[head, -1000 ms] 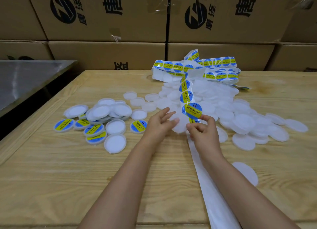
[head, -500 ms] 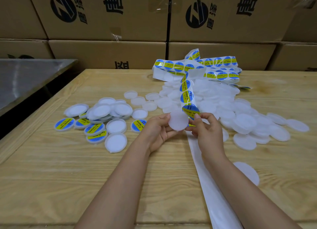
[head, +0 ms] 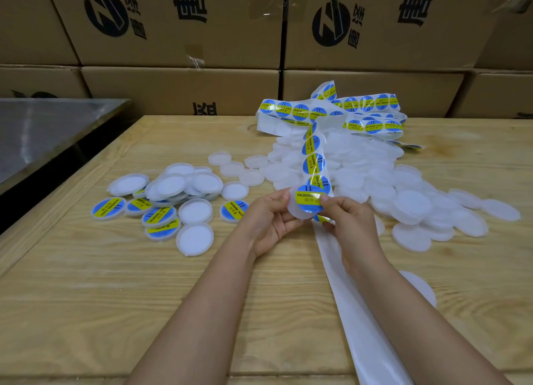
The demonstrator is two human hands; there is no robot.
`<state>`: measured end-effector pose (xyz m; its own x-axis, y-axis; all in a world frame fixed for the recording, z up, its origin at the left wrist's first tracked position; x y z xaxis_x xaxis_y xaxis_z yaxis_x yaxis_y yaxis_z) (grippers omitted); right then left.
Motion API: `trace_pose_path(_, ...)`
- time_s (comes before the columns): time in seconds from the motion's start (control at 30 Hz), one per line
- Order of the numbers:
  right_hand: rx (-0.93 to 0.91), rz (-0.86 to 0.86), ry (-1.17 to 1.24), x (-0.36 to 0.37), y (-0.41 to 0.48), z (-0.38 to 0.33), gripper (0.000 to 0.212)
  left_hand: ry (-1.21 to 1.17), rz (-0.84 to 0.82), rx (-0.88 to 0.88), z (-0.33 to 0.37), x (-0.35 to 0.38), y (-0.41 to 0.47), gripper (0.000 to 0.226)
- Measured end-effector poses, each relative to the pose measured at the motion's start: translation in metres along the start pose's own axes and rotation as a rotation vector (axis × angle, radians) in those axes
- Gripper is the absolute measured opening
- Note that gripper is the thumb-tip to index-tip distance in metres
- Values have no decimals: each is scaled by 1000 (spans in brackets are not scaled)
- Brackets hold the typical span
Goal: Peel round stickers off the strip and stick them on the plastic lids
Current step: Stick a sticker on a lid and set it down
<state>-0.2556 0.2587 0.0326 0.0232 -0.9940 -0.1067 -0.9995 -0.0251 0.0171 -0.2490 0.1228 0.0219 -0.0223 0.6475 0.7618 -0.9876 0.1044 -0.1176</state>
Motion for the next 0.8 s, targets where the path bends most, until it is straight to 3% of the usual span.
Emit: trace_pose_path(0.8, -46, 38, -139, -2, 5, 4, 13, 17, -35, 17, -3, 3, 0, 29)
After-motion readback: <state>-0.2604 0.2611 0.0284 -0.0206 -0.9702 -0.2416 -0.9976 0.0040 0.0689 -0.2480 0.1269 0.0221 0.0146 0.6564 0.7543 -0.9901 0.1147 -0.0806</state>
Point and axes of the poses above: each hand's wrist, its own y-axis towards the middle knuckle, its own x-axis out of the palm, z = x × y, the point moved 3 cm from there along y, towards the middle knuckle, and after that the axes turned 12 degrees about -y, right-handed, at the moved point
